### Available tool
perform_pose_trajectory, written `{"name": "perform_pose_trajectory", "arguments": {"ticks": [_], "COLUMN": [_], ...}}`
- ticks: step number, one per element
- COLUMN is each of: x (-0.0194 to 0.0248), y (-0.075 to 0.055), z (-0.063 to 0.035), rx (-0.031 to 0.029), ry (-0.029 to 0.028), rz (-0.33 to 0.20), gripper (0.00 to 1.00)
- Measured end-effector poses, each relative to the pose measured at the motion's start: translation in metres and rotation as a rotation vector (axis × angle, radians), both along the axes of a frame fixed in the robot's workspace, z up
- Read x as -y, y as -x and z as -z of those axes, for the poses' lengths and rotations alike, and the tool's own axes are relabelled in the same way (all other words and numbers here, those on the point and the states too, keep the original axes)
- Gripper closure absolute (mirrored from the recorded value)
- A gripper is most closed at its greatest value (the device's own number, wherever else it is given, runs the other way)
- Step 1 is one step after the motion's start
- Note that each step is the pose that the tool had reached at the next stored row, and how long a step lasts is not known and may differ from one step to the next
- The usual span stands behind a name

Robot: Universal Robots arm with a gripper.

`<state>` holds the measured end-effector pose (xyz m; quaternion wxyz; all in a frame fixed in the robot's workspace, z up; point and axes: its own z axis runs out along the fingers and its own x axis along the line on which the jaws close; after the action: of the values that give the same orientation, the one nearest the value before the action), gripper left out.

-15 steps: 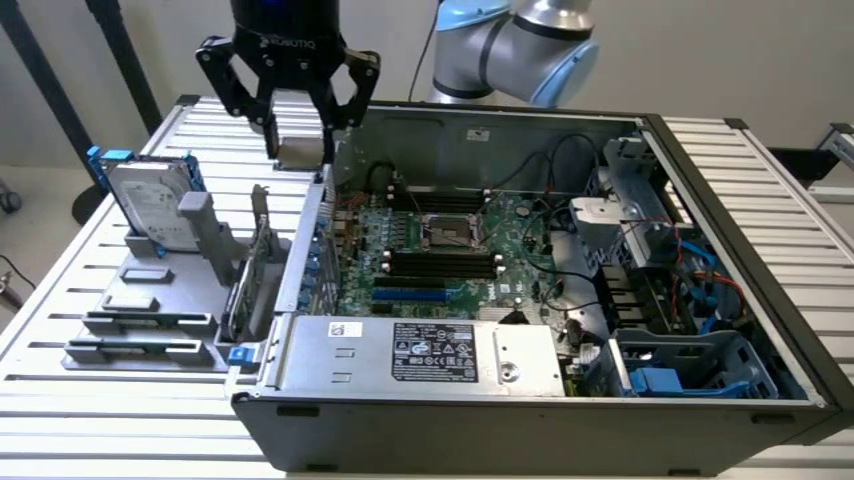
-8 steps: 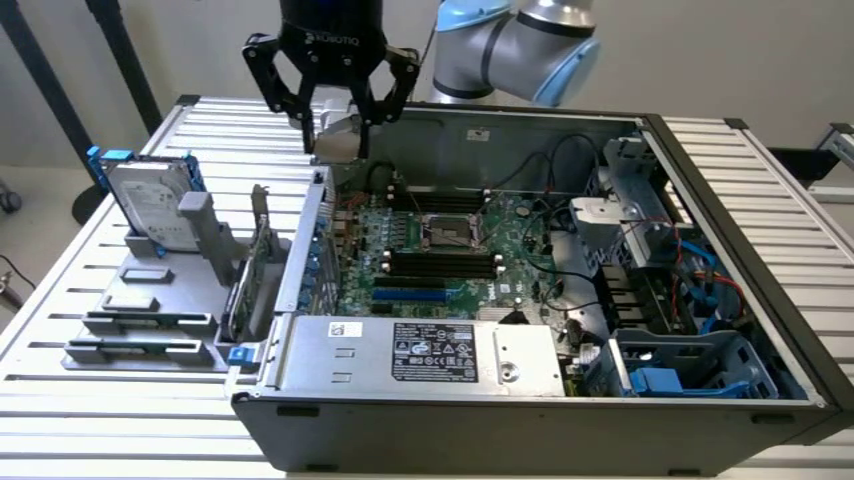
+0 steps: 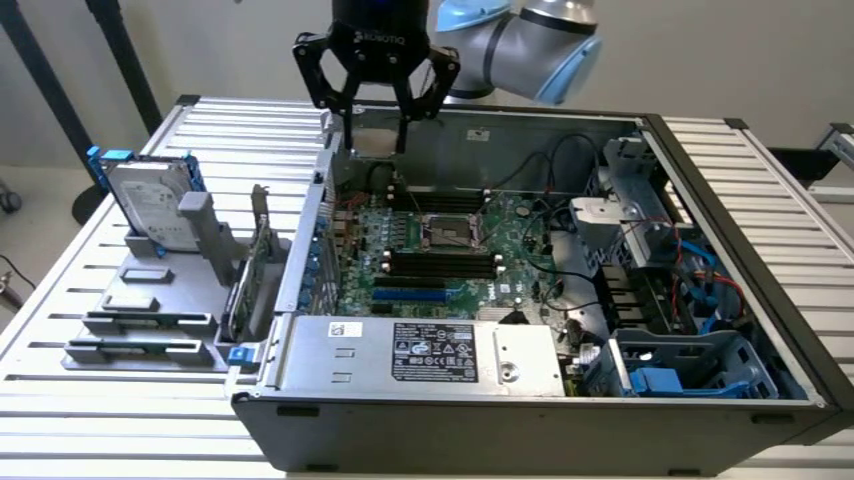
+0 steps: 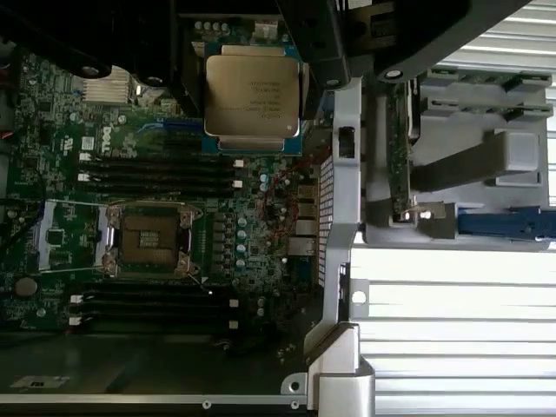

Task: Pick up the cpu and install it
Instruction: 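Pick up the cpu and move it towards the insertion slot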

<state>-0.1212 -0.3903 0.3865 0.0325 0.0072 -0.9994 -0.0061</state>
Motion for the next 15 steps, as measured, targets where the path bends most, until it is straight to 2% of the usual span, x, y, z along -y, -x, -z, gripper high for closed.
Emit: {"name": "perform_pose_trajectory", "arguments": {"ticks": [15], "x": [-0.0398], "y": [-0.062], "z": [0.0271], "rx": [-0.0001], "ry": [0.0001], "rz": [0.0], "gripper": [0.45]}}
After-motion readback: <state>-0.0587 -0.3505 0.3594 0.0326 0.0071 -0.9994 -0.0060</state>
